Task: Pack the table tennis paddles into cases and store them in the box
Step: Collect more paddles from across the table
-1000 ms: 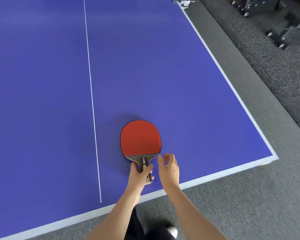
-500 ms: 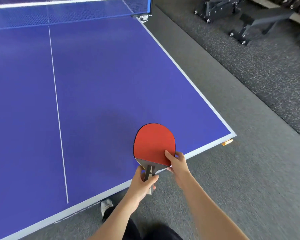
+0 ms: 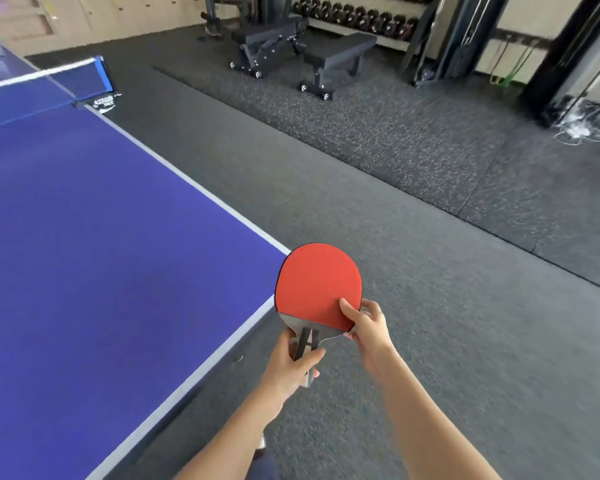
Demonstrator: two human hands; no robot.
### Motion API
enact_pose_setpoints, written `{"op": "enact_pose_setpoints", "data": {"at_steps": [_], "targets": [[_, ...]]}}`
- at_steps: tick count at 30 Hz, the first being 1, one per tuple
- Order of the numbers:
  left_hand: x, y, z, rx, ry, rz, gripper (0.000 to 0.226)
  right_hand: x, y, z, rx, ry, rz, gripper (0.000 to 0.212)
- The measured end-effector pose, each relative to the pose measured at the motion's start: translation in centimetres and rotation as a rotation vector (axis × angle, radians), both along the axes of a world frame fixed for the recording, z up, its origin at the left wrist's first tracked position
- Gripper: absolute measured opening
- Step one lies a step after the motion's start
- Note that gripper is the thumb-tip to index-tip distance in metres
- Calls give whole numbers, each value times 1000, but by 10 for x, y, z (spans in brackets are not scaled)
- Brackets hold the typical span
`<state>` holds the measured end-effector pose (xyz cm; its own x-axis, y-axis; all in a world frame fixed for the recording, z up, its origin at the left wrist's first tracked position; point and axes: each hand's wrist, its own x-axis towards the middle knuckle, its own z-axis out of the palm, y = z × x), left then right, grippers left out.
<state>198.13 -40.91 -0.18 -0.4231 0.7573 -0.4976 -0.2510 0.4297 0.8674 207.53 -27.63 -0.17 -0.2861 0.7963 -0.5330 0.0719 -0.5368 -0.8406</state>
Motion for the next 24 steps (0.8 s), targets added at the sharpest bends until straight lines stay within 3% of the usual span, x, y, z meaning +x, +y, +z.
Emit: {"op": "enact_pose_setpoints", "data": {"at_steps": [9, 24], "targets": [[2, 154, -4, 34, -10, -148, 30, 19, 142, -1, 18, 0, -127, 45], [-48, 447, 3, 60, -26, -150, 31, -29, 434, 22, 68, 1, -135, 42]]}}
